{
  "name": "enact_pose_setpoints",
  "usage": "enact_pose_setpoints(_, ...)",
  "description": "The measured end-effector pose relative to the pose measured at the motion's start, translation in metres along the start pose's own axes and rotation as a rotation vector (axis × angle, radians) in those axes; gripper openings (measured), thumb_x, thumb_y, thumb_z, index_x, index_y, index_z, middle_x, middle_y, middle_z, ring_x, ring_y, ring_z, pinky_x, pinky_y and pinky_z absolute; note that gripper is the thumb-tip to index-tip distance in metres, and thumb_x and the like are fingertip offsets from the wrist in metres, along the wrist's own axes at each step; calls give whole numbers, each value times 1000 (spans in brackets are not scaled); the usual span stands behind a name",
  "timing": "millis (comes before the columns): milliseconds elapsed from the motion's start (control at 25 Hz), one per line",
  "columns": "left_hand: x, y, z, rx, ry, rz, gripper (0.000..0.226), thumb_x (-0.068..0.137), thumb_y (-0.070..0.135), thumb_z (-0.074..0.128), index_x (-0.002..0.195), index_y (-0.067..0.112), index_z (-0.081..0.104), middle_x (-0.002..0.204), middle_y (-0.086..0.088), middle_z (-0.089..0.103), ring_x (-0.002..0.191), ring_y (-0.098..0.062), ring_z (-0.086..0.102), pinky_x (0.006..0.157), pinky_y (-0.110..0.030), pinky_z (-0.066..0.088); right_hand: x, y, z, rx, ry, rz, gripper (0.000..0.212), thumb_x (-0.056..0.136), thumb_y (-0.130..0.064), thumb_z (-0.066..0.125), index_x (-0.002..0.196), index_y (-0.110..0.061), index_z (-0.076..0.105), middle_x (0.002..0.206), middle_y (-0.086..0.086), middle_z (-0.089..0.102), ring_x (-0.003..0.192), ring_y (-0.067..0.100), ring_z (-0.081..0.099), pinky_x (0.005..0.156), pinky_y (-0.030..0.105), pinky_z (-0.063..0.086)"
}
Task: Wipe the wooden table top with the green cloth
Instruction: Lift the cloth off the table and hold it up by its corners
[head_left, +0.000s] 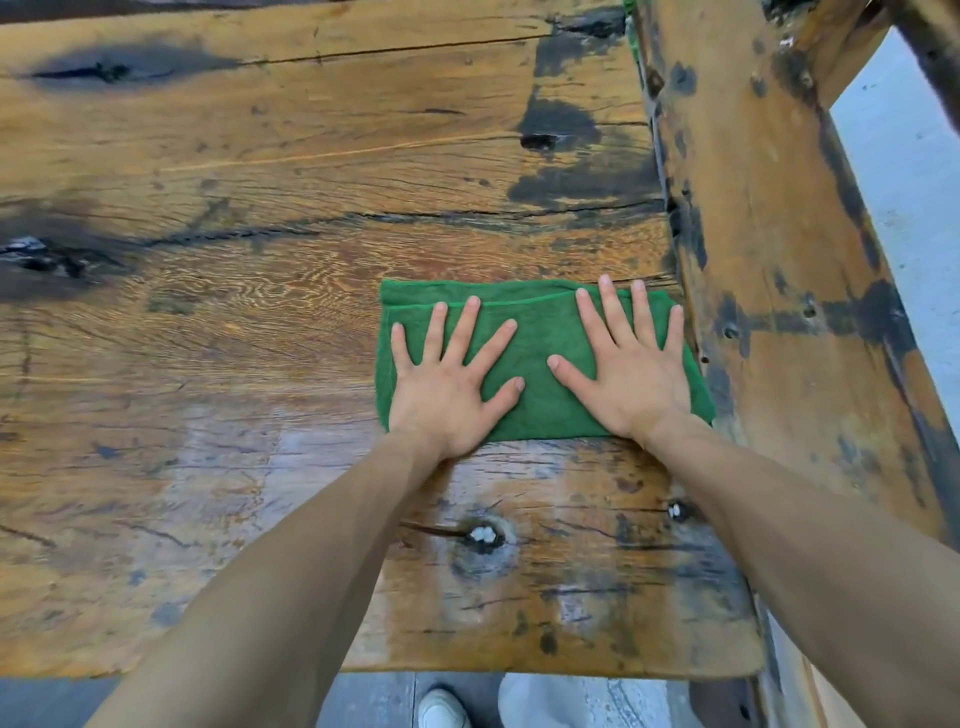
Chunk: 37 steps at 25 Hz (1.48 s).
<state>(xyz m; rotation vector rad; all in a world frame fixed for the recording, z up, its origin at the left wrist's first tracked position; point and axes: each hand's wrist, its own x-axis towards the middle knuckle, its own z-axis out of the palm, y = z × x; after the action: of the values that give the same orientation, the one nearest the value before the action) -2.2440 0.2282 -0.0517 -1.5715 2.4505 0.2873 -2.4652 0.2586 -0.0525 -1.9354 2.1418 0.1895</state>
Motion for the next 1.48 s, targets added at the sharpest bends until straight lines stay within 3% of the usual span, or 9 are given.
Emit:
enact_pose_setpoints(160, -11, -12, -7, -124, 57, 39, 71, 90, 74, 2, 156, 50, -5, 170, 7, -6, 155, -22, -10, 121, -62, -6, -15, 4, -5, 60, 84, -77, 78, 93, -73, 10, 159, -33, 0, 166, -7, -14, 151, 20, -20, 120, 57, -9)
enact_pose_setpoints(280, -36, -46, -12, -217, 210, -19, 70, 96, 65, 19, 157, 32, 27, 162, -6, 32, 150, -27, 24, 120, -55, 18, -40, 27, -16, 128, 177, -40, 63, 101, -58, 32, 154, -24, 33, 166, 3, 20, 154, 24, 7, 122, 51, 9)
enact_pose_setpoints(440, -79, -93, -8, -85, 266, 195, 55, 97, 59, 37, 127, 17, 57, 117, -10, 59, 102, -34, 59, 83, -47, 54, -82, 56, -16, 0, 281, -343, 48, 98, -46, 38, 118, -13, 66, 114, 9, 64, 103, 34, 61, 81, 46, 52)
enact_pose_setpoints(640, -97, -106, -7, -17, 286, 344, 42, 99, 51, 38, 109, 21, 65, 101, -2, 63, 86, -27, 63, 61, -34, 54, -103, 68, -21, -118, 209, -389, 34, 82, -15, 78, 115, -13, 68, 104, 5, 68, 89, 29, 68, 57, 35, 56)
enact_pose_setpoints(800, -91, -98, -12, 35, 328, 395, 37, 98, 47, 41, 113, 22, 63, 106, -2, 62, 88, -25, 63, 51, -34, 53, -108, 60, -30, -241, 43, -245, 52, 98, -13, 50, 148, -20, 39, 143, 2, 48, 129, 24, 47, 86, 33, 49)
enact_pose_setpoints(960, -87, -91, -13, 114, 273, 491, 18, 93, 26, 58, 107, 18, 68, 98, -3, 65, 82, -25, 65, 41, -31, 47, -102, 55, -33, -273, 97, -242, 38, 77, -6, 75, 114, -10, 66, 100, 10, 67, 89, 33, 64, 67, 40, 54)
enact_pose_setpoints(1080, -84, -86, -16, 166, 254, 461, 16, 80, 8, 75, 90, 14, 64, 82, -5, 62, 68, -28, 62, 38, -27, 34, -94, 57, -32, -239, 151, -242, 34, 57, -1, 87, 79, -7, 62, 70, 11, 58, 66, 34, 59, 50, 39, 48)
enact_pose_setpoints(1280, -92, -85, -39, -75, 408, 212, 17, 101, 24, 47, 96, 14, 59, 83, -6, 66, 73, -31, 66, 42, -34, 47, -87, 38, -61, -70, 283, -104, 8, 86, -15, 60, 90, -10, 56, 85, 13, 57, 78, 37, 60, 68, 42, 44)
enact_pose_setpoints(1480, -92, -87, -87, -336, 504, -88, 11, 104, 30, 46, 107, 23, 55, 104, 2, 63, 92, -24, 60, 63, -36, 45, -71, 28, -103, 94, 311, -142, 24, 103, -27, 38, 113, -12, 53, 107, 13, 56, 81, 39, 60, 62, 40, 42)
